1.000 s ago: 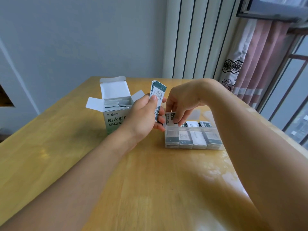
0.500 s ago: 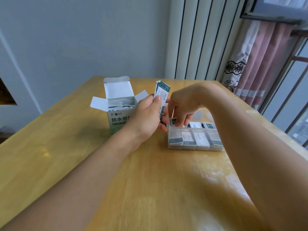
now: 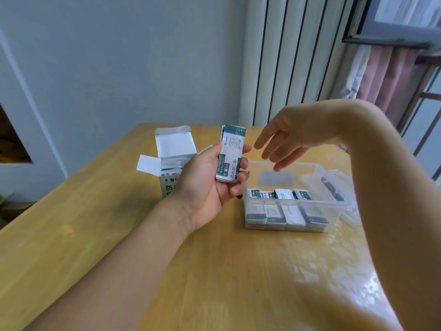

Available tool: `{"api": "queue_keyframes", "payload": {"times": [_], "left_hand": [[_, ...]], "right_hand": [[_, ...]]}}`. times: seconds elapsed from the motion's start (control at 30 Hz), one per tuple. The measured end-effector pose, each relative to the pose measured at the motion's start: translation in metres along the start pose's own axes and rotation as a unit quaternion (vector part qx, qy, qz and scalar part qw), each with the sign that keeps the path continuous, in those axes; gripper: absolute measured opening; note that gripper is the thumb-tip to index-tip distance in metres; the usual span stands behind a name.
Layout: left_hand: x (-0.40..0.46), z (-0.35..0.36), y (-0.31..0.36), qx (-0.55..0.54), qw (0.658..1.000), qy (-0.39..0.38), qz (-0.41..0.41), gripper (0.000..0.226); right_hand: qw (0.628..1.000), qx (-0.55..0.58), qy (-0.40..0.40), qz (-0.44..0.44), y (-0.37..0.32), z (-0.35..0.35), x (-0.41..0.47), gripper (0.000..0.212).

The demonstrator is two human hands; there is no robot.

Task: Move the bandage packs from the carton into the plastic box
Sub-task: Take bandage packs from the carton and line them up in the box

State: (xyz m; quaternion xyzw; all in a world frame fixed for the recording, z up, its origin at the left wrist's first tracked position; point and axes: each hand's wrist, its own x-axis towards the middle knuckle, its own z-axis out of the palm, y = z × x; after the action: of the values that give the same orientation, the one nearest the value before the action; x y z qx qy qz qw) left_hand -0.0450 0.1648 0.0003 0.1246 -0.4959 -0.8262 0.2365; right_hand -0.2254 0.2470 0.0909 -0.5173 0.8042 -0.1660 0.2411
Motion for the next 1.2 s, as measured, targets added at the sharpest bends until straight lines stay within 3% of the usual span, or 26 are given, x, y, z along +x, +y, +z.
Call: {"api": "queue_keyframes", "payload": {"times": [0.2, 0.3, 0.5, 0.67, 0.77, 0.87, 0.97, 1.07, 1.2], "left_hand": [[0.0, -0.001, 0.001, -0.037, 0.999, -0.016, -0.022, 0.044], [0.0, -0.001, 0.002, -0.033, 0.999, -0.017, -0.026, 0.044], [0.001, -0.002, 0.003, -0.022, 0.999, -0.017, -0.028, 0.044], [0.0, -0.003, 0.005, 0.05, 0.998, -0.007, -0.022, 0.045], [-0.001, -0.005, 0.009, 0.062, 0.998, 0.002, -0.019, 0.055], [-0.002, -0.004, 0.014, -0.013, 0.999, 0.006, 0.035, 0.056], [-0.001, -0.003, 0.015, -0.021, 0.99, 0.002, 0.14, 0.032], [0.001, -0.005, 0.014, 0.002, 0.985, -0.006, 0.171, 0.045], [0.0, -0.01, 0.017, 0.036, 0.988, -0.015, 0.149, 0.042]], "right_hand": [[0.985, 0.103, 0.052, -0.127, -0.006, -0.006, -0.009, 0.028], [0.982, 0.068, 0.05, -0.168, -0.019, 0.003, -0.006, 0.024], [0.98, -0.106, 0.065, -0.158, -0.036, 0.018, 0.001, 0.026], [0.961, -0.12, 0.147, -0.201, -0.041, 0.019, 0.003, 0.011], [0.961, -0.093, 0.158, -0.209, -0.034, 0.016, 0.005, 0.004], [0.963, 0.1, 0.131, -0.214, -0.022, 0.011, 0.007, 0.003], [0.943, 0.27, 0.041, -0.192, -0.012, 0.01, 0.012, 0.002], [0.931, 0.297, -0.096, -0.19, -0.005, 0.016, 0.019, 0.013], [0.915, 0.292, -0.19, -0.205, 0.0, 0.02, 0.022, 0.014]]}}
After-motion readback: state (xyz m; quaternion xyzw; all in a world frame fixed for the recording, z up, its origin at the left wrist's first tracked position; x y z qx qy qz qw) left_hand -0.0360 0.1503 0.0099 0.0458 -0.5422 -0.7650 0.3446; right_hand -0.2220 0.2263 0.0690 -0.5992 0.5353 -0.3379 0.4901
